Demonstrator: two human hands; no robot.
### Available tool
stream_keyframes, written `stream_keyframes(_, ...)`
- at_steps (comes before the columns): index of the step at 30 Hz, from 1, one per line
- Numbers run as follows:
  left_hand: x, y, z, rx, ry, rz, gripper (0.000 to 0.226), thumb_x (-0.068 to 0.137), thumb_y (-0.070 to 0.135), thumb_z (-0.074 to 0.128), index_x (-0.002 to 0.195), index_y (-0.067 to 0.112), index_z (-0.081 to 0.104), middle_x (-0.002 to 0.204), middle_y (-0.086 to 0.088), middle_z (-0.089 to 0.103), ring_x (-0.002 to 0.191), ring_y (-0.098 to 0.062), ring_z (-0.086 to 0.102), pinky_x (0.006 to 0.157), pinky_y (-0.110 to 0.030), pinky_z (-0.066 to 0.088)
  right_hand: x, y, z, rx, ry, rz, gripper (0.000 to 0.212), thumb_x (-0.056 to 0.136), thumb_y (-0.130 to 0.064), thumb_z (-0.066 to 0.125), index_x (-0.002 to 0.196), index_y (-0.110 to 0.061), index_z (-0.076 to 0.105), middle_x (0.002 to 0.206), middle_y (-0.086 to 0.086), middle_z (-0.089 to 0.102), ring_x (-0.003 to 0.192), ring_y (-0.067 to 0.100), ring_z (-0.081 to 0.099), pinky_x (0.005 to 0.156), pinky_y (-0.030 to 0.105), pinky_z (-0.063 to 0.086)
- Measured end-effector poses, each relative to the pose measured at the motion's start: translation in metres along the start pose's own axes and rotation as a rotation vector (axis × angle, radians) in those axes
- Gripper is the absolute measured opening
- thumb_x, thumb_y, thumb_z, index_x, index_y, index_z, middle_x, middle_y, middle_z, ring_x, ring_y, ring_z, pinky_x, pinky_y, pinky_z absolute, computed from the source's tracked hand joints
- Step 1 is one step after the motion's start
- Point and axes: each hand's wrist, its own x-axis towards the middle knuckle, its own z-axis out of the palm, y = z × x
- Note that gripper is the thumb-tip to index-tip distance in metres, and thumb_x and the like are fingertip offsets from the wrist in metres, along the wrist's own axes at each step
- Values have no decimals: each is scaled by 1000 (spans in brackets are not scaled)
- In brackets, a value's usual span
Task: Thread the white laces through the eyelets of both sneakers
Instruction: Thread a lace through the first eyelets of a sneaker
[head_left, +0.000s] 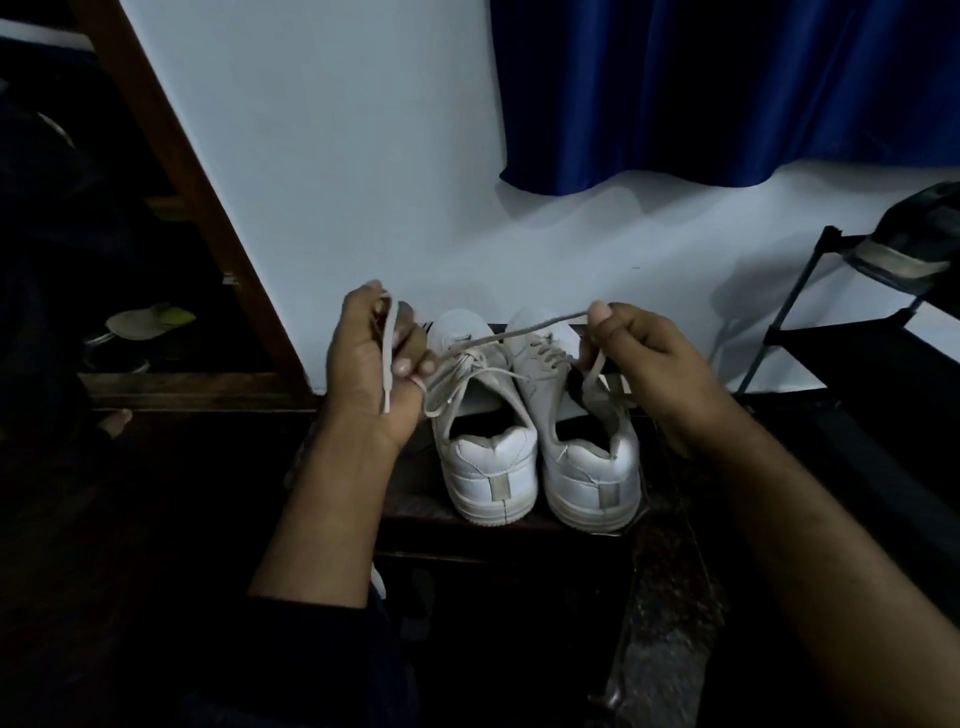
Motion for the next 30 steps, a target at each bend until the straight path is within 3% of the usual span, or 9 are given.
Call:
stream_keyframes(2, 1, -1, -6, 188, 124, 74, 37, 103, 22, 49, 68, 24, 39, 47, 8, 31, 33, -6, 23, 35, -12, 21, 3, 5, 0, 81, 150, 95, 43, 103, -39, 53, 69, -13, 55, 64, 15, 53, 59, 24, 47, 59, 31, 38)
stream_keyframes(4, 1, -8, -10, 470, 168, 217, 35, 101, 18, 56, 69, 20, 44, 51, 5, 35, 39, -6, 26, 38, -15, 20, 7, 15, -2, -89, 236, 90, 39, 102, -35, 54, 67, -18, 59, 59, 6, 58, 56, 20, 51, 58, 30, 41)
stream_keyframes(8, 5, -23, -14, 937, -34, 396, 9, 87, 21, 74, 86, 16, 66, 79, 4, 64, 70, -6, 56, 69, -23, 48, 9, 27, -10, -675, 262, -50, 20, 99, -25, 55, 96, -17, 73, 84, 7, 70, 81, 28, 65, 72, 35, 51)
stream_keyframes(12, -7, -28, -9, 1354, -191, 577, 25, 84, 13, 77, 106, 23, 71, 108, 7, 65, 97, -4, 57, 84, -5, 38, 8, 25, -13, -902, 316, -150, 48, 92, -29, 34, 117, -17, 74, 107, 15, 61, 96, 39, 59, 83, 38, 48)
stream_keyframes(14, -11, -34, -2, 1409, -335, 633, 22, 84, 24, 76, 105, 30, 73, 107, 13, 67, 104, -8, 60, 97, -26, 47, 7, 21, -14, -968, 326, -194, 52, 87, -26, 33, 120, -18, 73, 112, 15, 59, 99, 39, 54, 86, 36, 42)
stream_keyframes(16, -12, -42, 5, 1487, -432, 609, 23, 83, 40, 72, 105, 35, 74, 106, 14, 70, 108, -12, 61, 100, -49, 44, 8, 17, -10, -920, 267, -222, 37, 91, -10, 50, 119, -20, 72, 109, 9, 60, 99, 32, 56, 82, 24, 37)
stream_keyframes(19, -12, -47, 12, 1618, -458, 530, 40, 81, 53, 65, 116, 35, 73, 110, 14, 72, 111, -12, 61, 101, -46, 37, 7, 14, -4, -764, -2, -184, 19, 95, -25, 64, 113, -24, 72, 100, -3, 60, 83, 11, 61, 70, 3, 35)
stream_keyframes(21, -10, -47, 15, 1645, -488, 513, 45, 80, 59, 63, 119, 39, 71, 109, 15, 72, 111, -10, 60, 100, -41, 34, 8, 17, -8, -766, -93, -110, 20, 93, -33, 67, 112, -26, 69, 100, -6, 58, 81, 9, 61, 69, 9, 39)
stream_keyframes(30, -9, -47, 26, 1618, -509, 434, 42, 66, 39, 63, 108, 36, 69, 94, 12, 69, 88, -7, 65, 91, -43, 52, 7, 21, -22, -608, 117, -10, 11, 79, -33, 83, 78, -26, 74, 66, -5, 69, 60, 4, 61, 60, 22, 48)
